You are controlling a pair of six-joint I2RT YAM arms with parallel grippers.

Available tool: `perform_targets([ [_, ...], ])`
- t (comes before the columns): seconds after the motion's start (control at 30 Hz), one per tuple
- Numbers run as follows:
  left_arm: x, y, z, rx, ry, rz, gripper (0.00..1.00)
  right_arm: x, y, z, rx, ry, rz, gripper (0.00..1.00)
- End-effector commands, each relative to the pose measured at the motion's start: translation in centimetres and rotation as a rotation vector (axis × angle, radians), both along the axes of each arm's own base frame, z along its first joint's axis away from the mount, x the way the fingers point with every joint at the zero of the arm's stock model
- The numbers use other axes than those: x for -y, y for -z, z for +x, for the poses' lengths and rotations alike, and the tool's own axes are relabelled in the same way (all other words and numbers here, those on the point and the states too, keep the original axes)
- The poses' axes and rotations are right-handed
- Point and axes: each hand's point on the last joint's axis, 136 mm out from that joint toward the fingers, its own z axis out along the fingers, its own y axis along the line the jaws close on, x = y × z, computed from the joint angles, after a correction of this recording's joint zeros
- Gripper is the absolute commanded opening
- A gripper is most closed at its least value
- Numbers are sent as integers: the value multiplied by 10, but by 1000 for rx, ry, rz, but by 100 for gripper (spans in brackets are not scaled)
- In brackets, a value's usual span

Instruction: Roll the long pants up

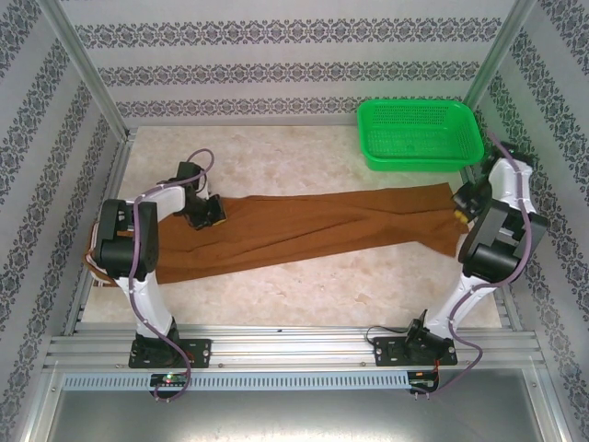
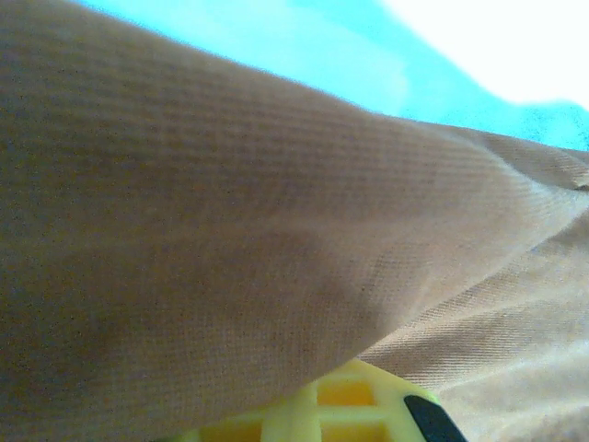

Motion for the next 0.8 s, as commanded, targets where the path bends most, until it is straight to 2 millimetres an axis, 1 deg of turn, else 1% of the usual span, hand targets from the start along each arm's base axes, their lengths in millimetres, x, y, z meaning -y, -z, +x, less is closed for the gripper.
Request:
perform_targets([
  [0.0,-41,37,-36,-158,-46,143,0,22,-20,-10,-57,22,-81,0],
  [0.07,-46,38,-35,-160,-54,151,0,19,-23,-9,-42,10,-73,0],
  [0.13,-52,39,-35,-164,-61,164,0,27,-24,-10,-33,16,-117,0],
  [0.17,-55,40,-35,-166,-69,169,0,31,-21,-9,-32,20,-128,0],
  [0.23,-58,40,-32,-158,-70,162,0,35,-18,-2,-30,25,-120,0],
  [0.3,-56,39,-31,-151,-57,154,0,38,-17,10,-12,35,-112,0],
  [0.37,-54,39,-30,-148,-55,140,0,46,-34,27,54,46,-148,0],
  [0.47,-54,40,-33,-149,-53,143,0,58,-76,53,175,44,-275,0],
  [0.53,-53,40,-34,-150,-55,141,0,60,-94,71,237,25,-335,0],
  [0.6,-53,40,-32,-147,-54,134,0,55,-93,84,230,-5,-349,0],
  [0.63,-52,40,-32,-145,-51,131,0,51,-88,92,222,-34,-348,0],
  [0.7,-51,38,-31,-143,-52,129,0,45,-76,103,194,-73,-361,0],
  [0.77,-51,38,-31,-143,-52,128,0,38,-66,116,213,-106,-377,0],
])
